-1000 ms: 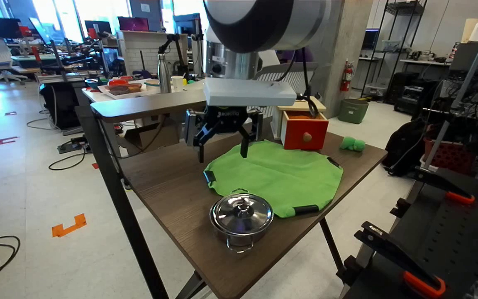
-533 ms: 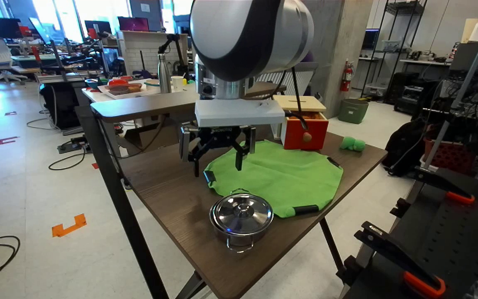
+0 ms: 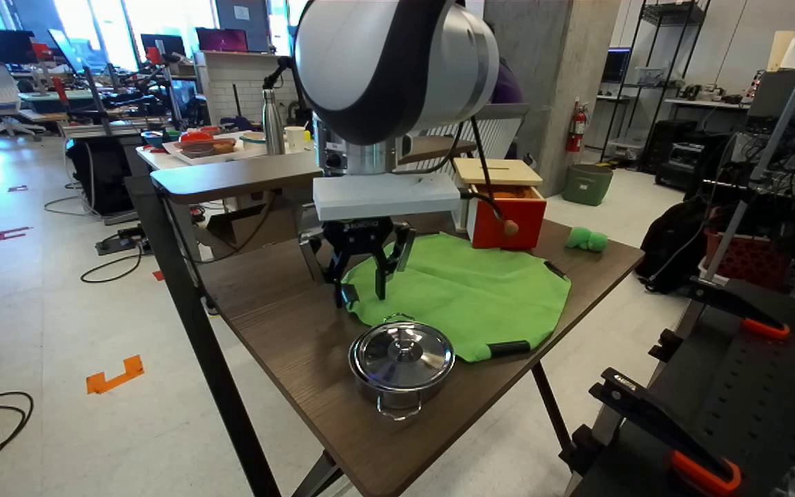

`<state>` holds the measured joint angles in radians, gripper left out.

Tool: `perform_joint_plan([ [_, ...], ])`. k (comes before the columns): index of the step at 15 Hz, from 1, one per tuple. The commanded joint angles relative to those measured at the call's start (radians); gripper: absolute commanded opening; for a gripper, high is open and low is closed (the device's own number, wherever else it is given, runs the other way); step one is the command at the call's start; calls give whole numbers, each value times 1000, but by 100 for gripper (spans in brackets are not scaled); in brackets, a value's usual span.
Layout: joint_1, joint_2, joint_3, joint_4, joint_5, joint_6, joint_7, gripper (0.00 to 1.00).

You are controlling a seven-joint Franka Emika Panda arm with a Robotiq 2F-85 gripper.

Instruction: Fold the green cloth

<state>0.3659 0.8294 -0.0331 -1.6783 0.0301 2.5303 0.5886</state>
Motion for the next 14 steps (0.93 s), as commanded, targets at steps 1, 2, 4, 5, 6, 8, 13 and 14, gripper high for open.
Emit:
perform_joint_plan([
  [1, 18, 27, -16, 56, -18, -41, 15, 27],
  [2, 20, 29, -18, 58, -20, -40, 15, 18],
  [4, 17, 26, -15, 59, -20, -38, 9, 3],
  [5, 16, 22, -15, 57, -19, -36, 6, 0],
  [6, 15, 15, -15, 54, -19, -31, 4, 0],
  [8, 10, 3, -14, 55, -17, -30, 0, 0],
  [13, -3, -36, -4, 68, -6, -34, -11, 1],
  [14, -8, -50, 4, 62, -2, -33, -20, 1],
])
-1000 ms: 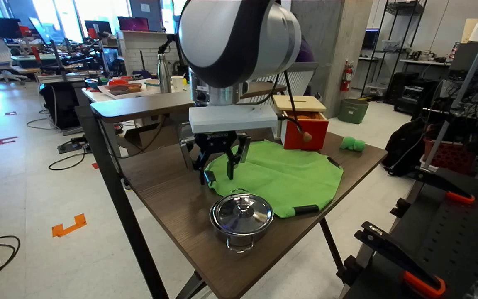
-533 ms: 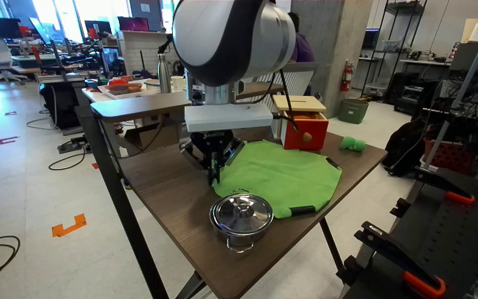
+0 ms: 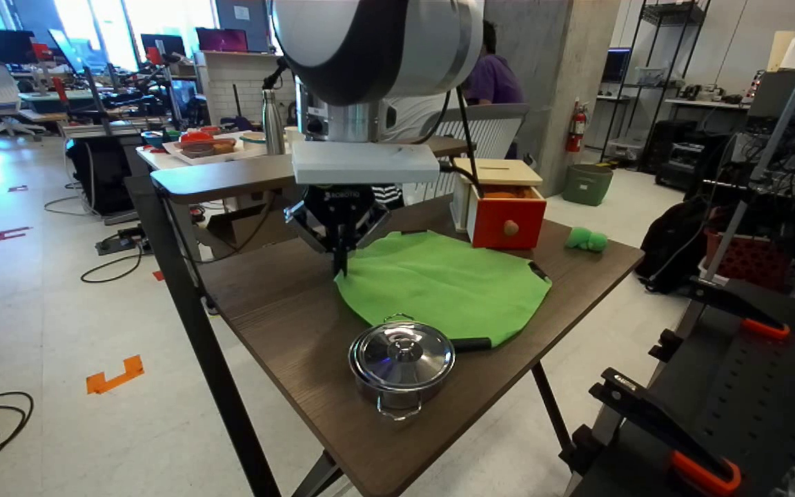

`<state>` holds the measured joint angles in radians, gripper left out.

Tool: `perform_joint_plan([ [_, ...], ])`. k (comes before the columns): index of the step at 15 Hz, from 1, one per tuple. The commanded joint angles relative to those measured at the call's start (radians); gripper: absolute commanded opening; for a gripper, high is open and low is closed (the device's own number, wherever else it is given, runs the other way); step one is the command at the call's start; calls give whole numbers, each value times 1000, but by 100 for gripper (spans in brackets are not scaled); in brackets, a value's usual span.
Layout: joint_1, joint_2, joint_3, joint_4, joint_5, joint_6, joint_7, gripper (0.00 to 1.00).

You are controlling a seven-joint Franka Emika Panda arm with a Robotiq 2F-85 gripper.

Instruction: Fold the green cloth

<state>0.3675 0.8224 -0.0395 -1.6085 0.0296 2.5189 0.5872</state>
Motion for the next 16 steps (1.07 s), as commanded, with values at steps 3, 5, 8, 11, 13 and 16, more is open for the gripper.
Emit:
perform_joint_plan([
  [3, -18, -87, 21, -41, 2, -19, -46, 1],
  [5, -31, -119, 32, -69, 9, -17, -77, 1],
  [8, -62, -170, 51, -128, 23, -15, -133, 1],
  [11, -108, -210, 76, -191, 37, -16, -200, 1],
  [13, -149, -231, 100, -230, 61, -16, -254, 1],
  [16, -202, -248, 120, -274, 96, -33, -322, 1],
])
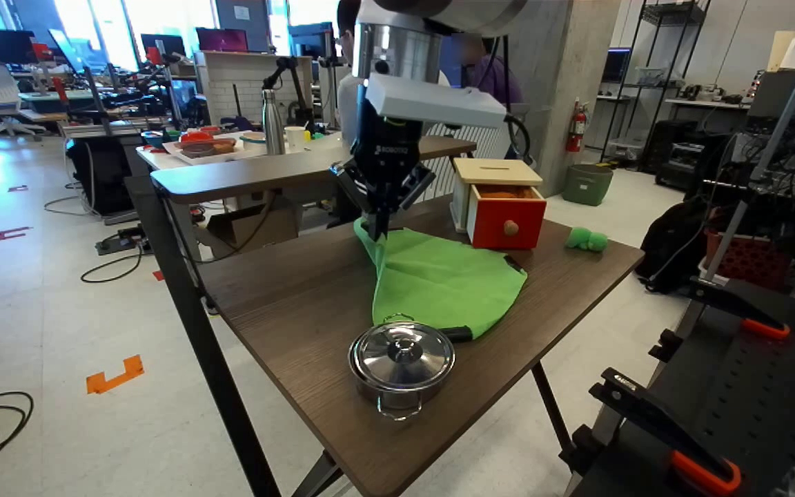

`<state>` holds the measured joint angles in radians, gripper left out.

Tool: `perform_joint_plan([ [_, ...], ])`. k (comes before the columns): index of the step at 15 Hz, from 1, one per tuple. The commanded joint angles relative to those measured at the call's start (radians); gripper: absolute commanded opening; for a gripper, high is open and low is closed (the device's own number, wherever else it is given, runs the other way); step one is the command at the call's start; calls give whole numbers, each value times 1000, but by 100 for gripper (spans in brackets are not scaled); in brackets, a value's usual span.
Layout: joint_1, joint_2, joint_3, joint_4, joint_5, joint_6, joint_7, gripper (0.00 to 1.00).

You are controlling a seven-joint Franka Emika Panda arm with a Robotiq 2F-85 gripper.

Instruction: Fold the green cloth

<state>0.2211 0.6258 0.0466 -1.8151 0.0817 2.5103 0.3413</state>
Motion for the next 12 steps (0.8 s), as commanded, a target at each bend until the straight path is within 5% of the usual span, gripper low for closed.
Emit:
perform_joint_plan([
  [1, -66, -58, 34, -81, 48, -24, -89, 1],
  [12, -132, -25, -11, -133, 43, 21, -124, 1],
])
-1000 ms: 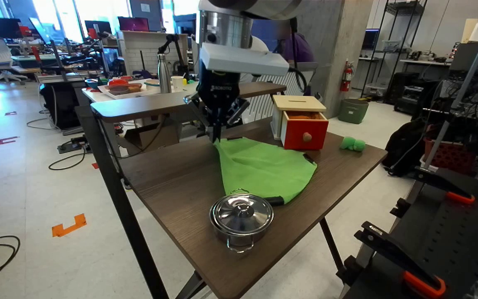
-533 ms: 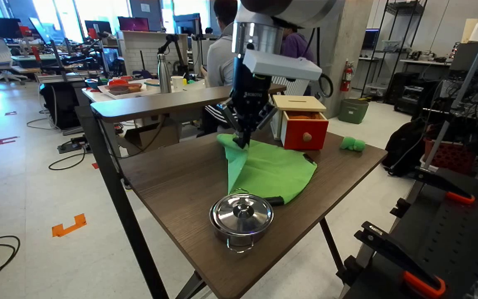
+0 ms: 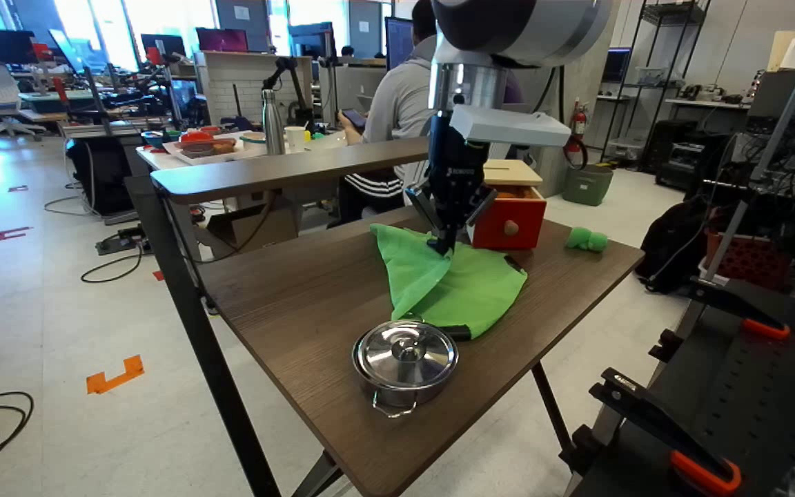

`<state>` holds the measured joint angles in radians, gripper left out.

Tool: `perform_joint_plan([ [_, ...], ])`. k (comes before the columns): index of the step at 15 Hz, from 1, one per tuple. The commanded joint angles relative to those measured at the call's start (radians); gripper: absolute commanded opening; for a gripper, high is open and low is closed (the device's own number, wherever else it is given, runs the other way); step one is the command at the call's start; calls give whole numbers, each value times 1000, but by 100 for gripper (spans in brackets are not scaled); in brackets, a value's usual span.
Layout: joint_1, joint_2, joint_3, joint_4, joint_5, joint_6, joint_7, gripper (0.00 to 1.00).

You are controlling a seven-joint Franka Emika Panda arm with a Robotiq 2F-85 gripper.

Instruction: Fold the green cloth

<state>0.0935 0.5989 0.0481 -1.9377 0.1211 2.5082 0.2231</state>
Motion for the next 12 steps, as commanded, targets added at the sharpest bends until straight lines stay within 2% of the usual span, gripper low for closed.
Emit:
perform_joint_plan([
  [1, -2, 7, -19, -9, 1, 28, 2, 1],
  [12, 15, 83, -69, 11, -21, 72, 41, 1],
])
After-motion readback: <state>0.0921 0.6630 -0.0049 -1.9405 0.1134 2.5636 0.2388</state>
